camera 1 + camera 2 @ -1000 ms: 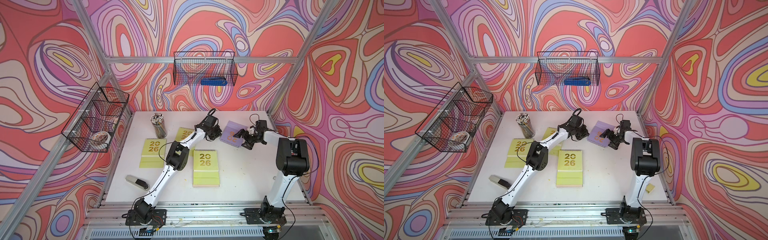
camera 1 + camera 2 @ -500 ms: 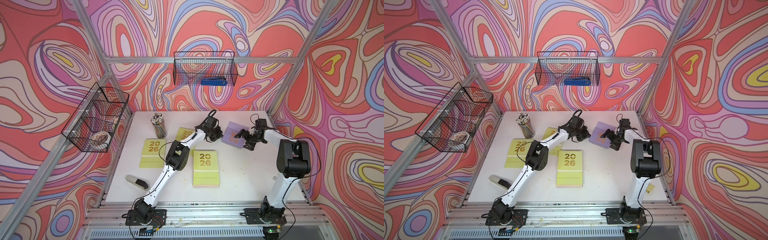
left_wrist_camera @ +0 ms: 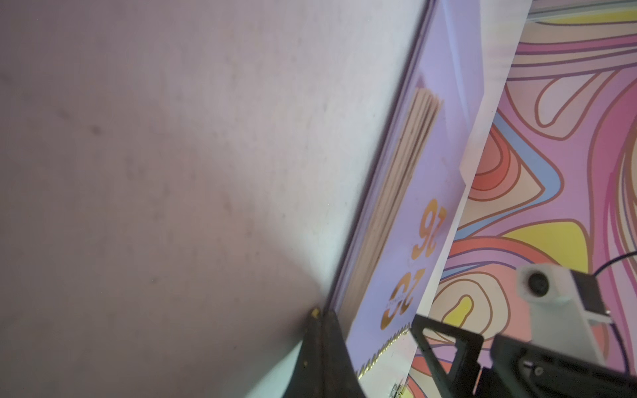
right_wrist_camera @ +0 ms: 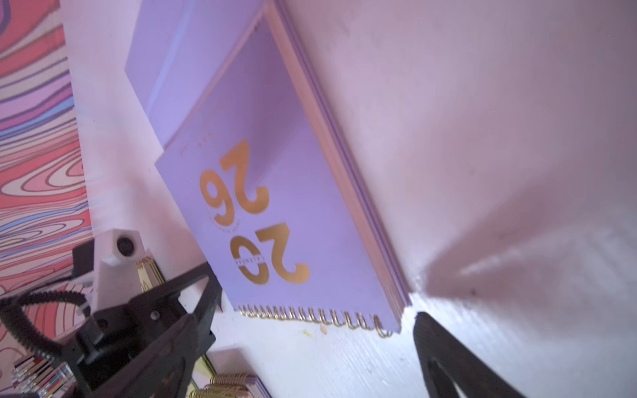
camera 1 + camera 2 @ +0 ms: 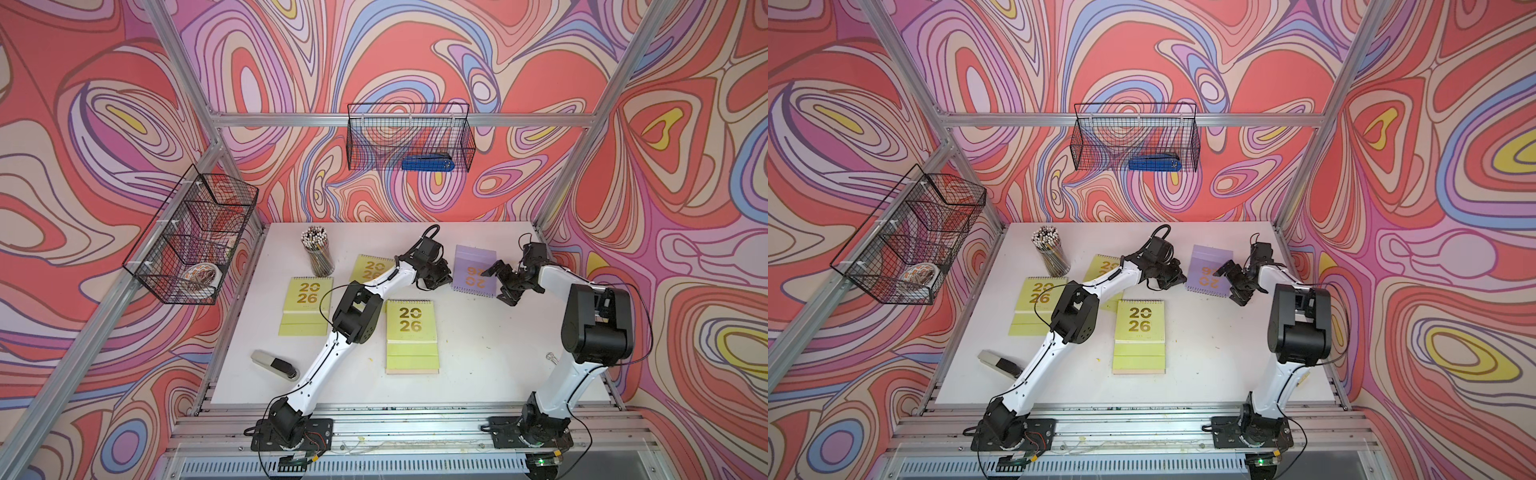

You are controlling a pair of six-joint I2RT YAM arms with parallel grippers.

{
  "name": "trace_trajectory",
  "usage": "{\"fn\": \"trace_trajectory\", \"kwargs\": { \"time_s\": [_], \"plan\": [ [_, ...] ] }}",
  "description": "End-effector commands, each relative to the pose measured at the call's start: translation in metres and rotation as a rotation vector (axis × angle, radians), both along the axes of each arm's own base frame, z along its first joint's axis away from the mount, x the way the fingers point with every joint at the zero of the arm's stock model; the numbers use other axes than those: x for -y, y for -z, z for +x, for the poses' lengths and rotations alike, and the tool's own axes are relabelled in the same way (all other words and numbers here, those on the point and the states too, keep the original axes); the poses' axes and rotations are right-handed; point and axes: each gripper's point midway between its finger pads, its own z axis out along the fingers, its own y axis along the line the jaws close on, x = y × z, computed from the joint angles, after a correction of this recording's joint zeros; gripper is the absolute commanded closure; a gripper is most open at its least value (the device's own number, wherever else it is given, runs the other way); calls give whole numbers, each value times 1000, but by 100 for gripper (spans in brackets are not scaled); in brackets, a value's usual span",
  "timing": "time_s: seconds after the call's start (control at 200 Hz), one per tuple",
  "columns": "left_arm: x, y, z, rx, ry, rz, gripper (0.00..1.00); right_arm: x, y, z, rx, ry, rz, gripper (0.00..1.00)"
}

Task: Stack the calendars
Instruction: Adjust the calendar at the center of the board, then move the calendar to the center of the board.

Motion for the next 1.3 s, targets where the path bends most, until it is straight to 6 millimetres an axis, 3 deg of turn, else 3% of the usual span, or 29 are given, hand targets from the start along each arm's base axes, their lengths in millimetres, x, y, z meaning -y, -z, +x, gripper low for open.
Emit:
{"fn": "trace_trajectory", "kwargs": {
  "time_s": [0.0, 0.23, 0.416, 0.786, 1.072, 1.187, 1.292],
  "plan": [
    [-4, -4, -9, -24, 2, 27, 100, 23, 4, 14, -4, 0, -103, 2],
    [-2, -4, -11, -33, 5, 23, 100, 21, 14, 58, 34, -59, -39, 2],
    [6, -10, -20, -32, 25, 17, 100, 15, 19, 72, 35, -130, -9, 2],
    [20, -19, -56, -42, 96, 44, 100, 1, 22, 42, 1, -175, 33, 2],
    [22, -21, -99, -60, 152, 75, 100, -3, 25, 9, -52, -175, 1, 2],
    [21, -19, -112, -66, 171, 91, 100, 2, 14, 6, -46, -159, -40, 2],
    [11, -32, -108, -8, 158, 138, 100, 13, -4, 6, -25, -102, -96, 2]
  ]
}}
